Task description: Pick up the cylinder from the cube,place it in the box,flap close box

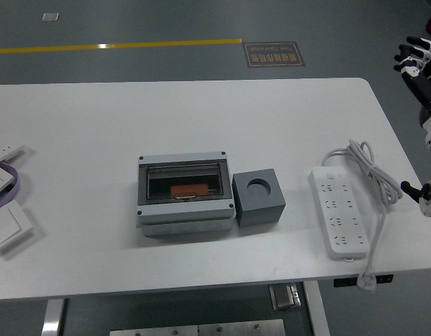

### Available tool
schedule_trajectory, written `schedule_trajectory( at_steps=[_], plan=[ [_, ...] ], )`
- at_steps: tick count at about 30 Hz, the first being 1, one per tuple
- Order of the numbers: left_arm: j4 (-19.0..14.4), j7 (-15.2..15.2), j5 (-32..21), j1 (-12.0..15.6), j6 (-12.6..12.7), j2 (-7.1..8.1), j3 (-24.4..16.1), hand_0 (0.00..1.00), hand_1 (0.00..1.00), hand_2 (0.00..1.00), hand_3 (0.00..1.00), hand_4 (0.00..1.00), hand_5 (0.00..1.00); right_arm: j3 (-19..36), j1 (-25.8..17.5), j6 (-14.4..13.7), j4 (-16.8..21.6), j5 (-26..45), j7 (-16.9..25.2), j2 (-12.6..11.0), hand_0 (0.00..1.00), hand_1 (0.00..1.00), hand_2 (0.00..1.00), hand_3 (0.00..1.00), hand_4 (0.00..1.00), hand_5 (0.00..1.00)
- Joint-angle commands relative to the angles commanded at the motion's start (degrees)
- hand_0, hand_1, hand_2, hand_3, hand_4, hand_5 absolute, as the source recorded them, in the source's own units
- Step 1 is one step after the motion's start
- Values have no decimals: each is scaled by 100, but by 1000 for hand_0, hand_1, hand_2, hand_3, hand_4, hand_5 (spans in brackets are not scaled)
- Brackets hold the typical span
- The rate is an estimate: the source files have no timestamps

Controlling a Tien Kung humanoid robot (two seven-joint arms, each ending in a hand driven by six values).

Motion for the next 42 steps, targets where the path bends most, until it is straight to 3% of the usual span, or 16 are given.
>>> schedule_trajectory(
  at_steps=[16, 29, 30, 35, 36, 42],
  plan=[
    [-4, 4, -4, 46, -8, -85, -87, 627, 605, 609, 656, 747, 296, -90, 23, 85, -31, 733, 336, 118, 633, 626, 657, 643, 633, 222],
    [-7, 17, 20, 47, -8, -117, -119, 627, 606, 610, 656, 747, 295, -228, 122, 161, 13, 541, 383, 130, 644, 644, 676, 690, 665, 193],
    [-5, 16, 21, 44, -7, -115, -118, 627, 607, 610, 656, 747, 295, -239, 123, 169, 20, 524, 376, 129, 728, 694, 722, 776, 755, 135],
    [1, 9, 30, 29, -5, -107, -122, 627, 607, 610, 656, 747, 295, -278, 134, 193, 1, 493, 345, 109, 728, 694, 722, 776, 755, 135],
    [0, 11, 33, 30, -5, -110, -120, 627, 607, 611, 656, 747, 295, -287, 145, 197, -12, 494, 340, 104, 780, 729, 739, 792, 700, 3],
    [-13, 28, 46, 52, 3, -148, -104, 627, 607, 611, 656, 747, 295, -360, 199, 234, -74, 536, 319, 82, 780, 729, 739, 792, 700, 3]
  ],
)
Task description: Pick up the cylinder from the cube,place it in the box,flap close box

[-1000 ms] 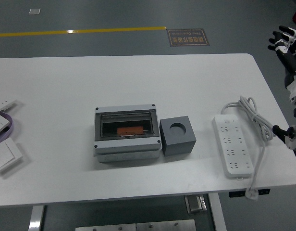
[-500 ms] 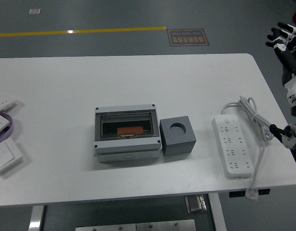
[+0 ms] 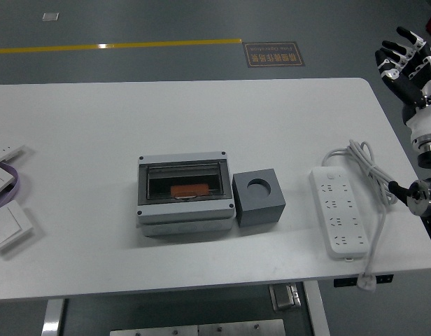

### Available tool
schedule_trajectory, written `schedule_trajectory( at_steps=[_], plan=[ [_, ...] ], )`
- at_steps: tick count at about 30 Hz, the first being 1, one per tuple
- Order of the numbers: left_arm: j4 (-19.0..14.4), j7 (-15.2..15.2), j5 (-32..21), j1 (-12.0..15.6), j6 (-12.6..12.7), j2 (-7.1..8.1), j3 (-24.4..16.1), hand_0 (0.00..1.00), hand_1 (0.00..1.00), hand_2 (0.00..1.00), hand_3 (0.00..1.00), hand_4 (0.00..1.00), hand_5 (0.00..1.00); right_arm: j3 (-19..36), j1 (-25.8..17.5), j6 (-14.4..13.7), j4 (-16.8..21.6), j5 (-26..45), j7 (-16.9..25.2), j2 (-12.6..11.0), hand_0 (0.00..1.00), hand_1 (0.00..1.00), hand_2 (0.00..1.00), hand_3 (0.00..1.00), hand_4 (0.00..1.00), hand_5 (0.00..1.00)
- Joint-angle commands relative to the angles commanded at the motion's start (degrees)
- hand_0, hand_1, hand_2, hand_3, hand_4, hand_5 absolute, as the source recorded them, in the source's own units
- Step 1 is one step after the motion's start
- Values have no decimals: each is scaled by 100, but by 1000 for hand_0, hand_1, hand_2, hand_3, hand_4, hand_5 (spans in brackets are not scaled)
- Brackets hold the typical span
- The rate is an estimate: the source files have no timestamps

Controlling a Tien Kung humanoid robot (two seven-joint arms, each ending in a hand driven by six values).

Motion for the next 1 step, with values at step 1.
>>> schedule_trajectory(
  at_steps=[1],
  plan=[
    [-1, 1, 2, 1, 1, -4, 0, 627, 607, 611, 656, 747, 295, -7, 4, 0, -5, 16, 7, -3, 780, 729, 739, 792, 700, 3]
  ],
)
